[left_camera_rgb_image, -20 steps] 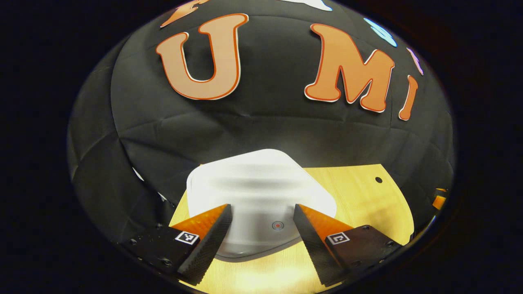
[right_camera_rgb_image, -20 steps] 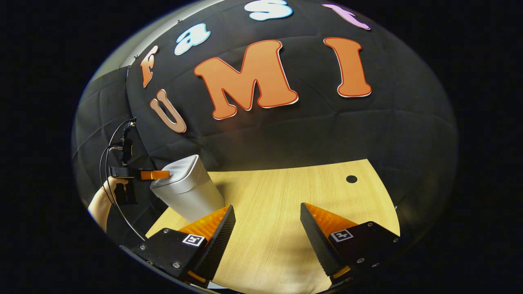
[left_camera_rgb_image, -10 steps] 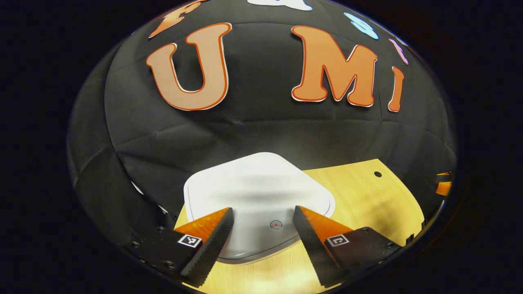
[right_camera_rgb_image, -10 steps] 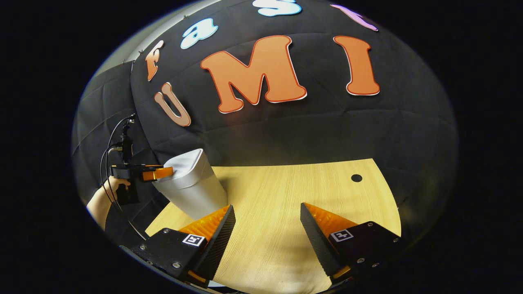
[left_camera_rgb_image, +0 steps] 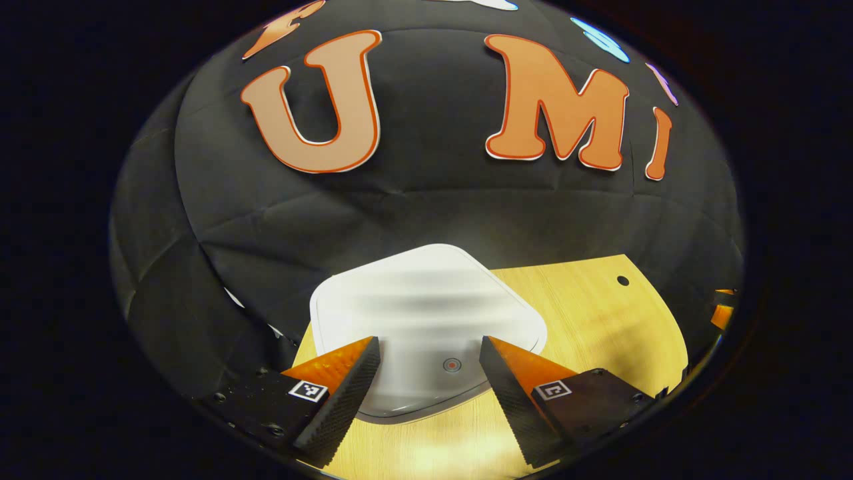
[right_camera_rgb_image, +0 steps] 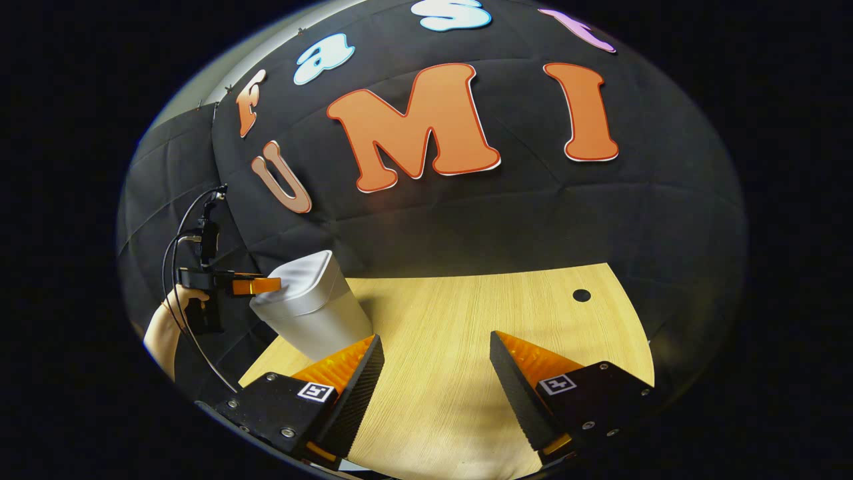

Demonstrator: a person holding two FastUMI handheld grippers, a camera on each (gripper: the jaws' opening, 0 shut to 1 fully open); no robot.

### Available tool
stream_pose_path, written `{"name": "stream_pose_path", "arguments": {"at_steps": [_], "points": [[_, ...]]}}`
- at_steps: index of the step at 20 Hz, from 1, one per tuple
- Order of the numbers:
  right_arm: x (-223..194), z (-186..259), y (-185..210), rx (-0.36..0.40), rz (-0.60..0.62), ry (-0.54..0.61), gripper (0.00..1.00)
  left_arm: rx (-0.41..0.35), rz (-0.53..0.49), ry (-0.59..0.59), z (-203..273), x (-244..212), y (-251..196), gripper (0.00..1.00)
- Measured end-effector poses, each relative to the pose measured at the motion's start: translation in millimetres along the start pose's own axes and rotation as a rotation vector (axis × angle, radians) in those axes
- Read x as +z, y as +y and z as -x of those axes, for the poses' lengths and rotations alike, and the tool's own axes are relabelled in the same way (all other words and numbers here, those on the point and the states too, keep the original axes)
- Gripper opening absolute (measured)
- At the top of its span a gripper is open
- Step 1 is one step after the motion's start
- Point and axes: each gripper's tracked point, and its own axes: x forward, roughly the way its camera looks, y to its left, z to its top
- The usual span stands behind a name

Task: Press the lid of the desktop garbage bin to open it, pick up the crumpled paper on the desktop and throw it into the bin, then pick up the pop can on the desktop and drop it into the bin, and finally close the garbage bin lid.

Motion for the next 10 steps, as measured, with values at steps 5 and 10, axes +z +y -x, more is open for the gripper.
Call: {"name": "stream_pose_path", "arguments": {"at_steps": [5, 10], "points": [[7.1, 0.9, 2.3, -0.025, -0.002, -0.026, 0.95, -0.034, 0.049, -0.144, 20.6, 31.8, -34.4, 0.96], [20.6, 8.7, 7.4, -0.055, 0.033, -0.088, 0.95, -0.076, 0.070, -0.257, 43.6, 57.2, -69.1, 0.96]]}}
